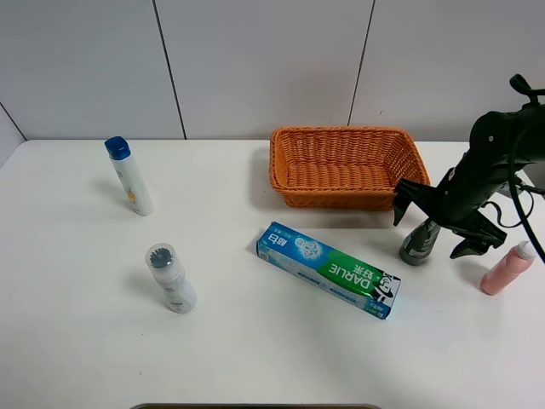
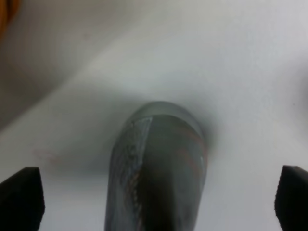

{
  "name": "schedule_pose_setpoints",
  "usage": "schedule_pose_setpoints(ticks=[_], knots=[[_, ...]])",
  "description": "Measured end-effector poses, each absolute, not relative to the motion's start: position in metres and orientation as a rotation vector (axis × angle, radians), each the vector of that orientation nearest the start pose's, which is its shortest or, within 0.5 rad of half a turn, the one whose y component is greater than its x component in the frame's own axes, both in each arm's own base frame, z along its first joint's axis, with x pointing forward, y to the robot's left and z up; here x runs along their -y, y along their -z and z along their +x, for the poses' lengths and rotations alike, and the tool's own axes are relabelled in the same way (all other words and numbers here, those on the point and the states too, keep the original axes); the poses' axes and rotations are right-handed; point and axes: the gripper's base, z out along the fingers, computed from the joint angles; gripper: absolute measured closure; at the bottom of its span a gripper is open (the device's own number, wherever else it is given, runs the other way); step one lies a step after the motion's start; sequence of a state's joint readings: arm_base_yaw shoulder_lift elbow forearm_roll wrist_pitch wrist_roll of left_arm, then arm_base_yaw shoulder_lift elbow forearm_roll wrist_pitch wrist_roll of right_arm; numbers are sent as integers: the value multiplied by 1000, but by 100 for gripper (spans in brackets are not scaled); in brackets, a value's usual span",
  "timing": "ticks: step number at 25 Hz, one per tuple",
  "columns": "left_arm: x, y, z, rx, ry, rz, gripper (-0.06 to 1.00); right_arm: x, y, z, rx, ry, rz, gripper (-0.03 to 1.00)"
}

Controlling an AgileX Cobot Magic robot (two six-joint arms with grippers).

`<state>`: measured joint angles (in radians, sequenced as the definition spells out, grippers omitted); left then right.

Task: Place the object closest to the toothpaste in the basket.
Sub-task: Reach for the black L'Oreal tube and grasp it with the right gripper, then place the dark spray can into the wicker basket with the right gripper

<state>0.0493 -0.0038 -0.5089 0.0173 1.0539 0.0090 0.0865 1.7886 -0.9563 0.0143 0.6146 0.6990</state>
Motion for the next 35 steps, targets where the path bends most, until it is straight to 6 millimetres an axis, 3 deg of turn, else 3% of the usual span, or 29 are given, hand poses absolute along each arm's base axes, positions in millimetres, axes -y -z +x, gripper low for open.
schedule_pose_setpoints(ticks=[13,23,35], knots=[[-1,-280,-6,-2025,-57,-42,0,-29,-146,317,-2799,-148,910,1],[-1,-280,-6,-2025,-57,-42,0,-30,-146,316,-2799,-163,930,60],[-1,-280,-6,-2025,-57,-42,0,-30,-146,316,-2798,-165,933,61]])
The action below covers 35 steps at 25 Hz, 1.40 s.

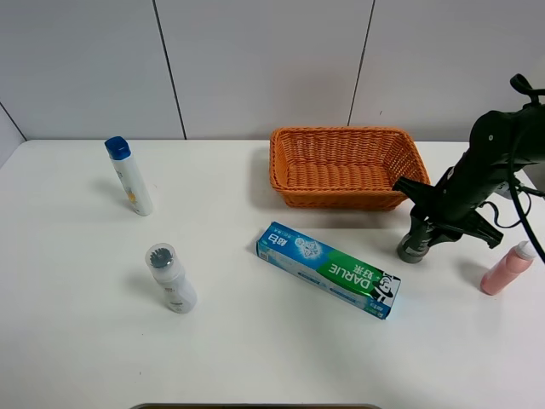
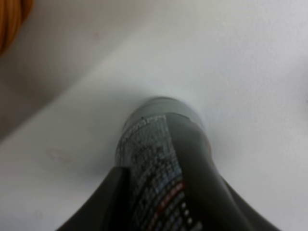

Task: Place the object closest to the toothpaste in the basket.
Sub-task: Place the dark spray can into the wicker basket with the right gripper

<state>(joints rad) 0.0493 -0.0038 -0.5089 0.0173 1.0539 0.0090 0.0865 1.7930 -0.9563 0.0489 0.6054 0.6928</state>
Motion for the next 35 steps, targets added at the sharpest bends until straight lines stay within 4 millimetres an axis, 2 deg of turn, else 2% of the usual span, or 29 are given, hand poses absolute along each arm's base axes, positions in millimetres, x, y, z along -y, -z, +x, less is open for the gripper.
schedule_pose_setpoints(ticks=[26,30,35], knots=[[-1,-280,-6,-2025,-57,-42,0,-30,-149,316,-2791,-170,930,61],[-1,-280,-6,-2025,-57,-42,0,-30,-162,313,-2775,-185,928,61],[-1,-280,-6,-2025,-57,-42,0,-29,-192,304,-2721,-219,907,61]])
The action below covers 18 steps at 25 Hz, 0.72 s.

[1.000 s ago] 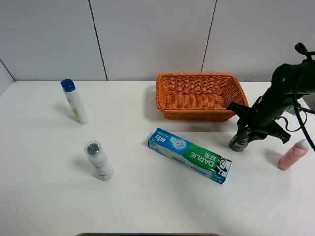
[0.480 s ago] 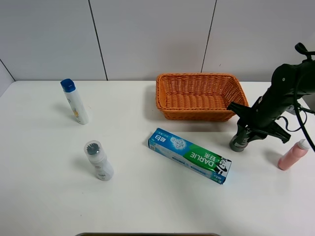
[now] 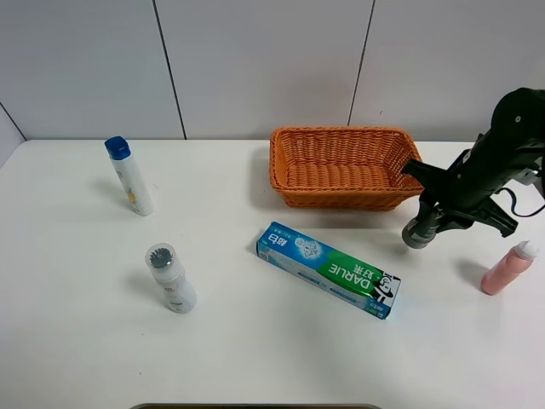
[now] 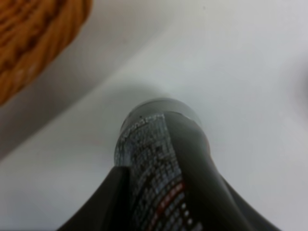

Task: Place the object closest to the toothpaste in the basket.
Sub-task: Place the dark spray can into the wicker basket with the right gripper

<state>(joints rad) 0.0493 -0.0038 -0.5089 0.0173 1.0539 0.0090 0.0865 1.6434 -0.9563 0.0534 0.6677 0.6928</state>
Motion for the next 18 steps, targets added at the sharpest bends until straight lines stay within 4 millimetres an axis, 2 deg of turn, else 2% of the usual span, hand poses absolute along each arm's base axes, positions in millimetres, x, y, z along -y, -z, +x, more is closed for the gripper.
schedule_pose_setpoints(ticks=[5,11,18], knots=[[-1,-280,-6,-2025,-57,-42,0,-30,-225,289,-2670,-250,869,61],[-1,-280,-6,-2025,-57,-42,0,-42,-260,271,-2597,-288,743,61],[-1,-280,-6,-2025,-57,-42,0,-57,-284,255,-2552,-337,577,61]])
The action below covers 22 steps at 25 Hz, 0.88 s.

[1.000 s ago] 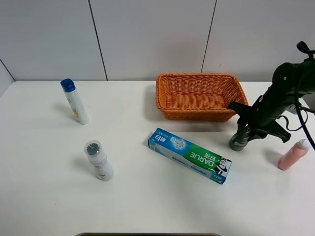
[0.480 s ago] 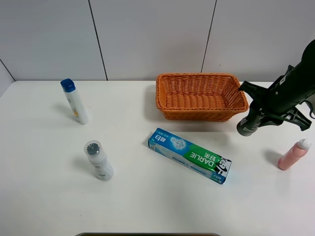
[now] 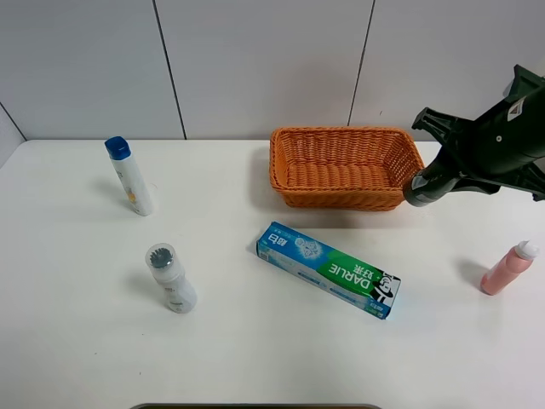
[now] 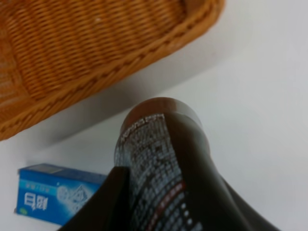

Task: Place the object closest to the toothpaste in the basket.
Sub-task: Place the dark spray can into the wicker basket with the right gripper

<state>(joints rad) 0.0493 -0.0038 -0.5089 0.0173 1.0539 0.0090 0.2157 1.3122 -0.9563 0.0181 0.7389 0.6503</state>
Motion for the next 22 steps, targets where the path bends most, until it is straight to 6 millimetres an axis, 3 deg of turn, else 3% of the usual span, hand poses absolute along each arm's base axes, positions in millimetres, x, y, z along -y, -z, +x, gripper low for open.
schedule_pose_setpoints(ticks=[8,13,17,22], knots=[[-1,-280,-6,-2025,-57,-42,0,-62,-300,255,-2505,-301,305,61],[-1,-280,-6,-2025,-57,-42,0,-61,-321,263,-2416,-227,137,61],[-1,-280,-6,-2025,-57,-42,0,-62,-332,276,-2378,-177,37,61],[-1,-280,-6,-2025,-57,-42,0,-69,-332,302,-2381,-144,-40,61]])
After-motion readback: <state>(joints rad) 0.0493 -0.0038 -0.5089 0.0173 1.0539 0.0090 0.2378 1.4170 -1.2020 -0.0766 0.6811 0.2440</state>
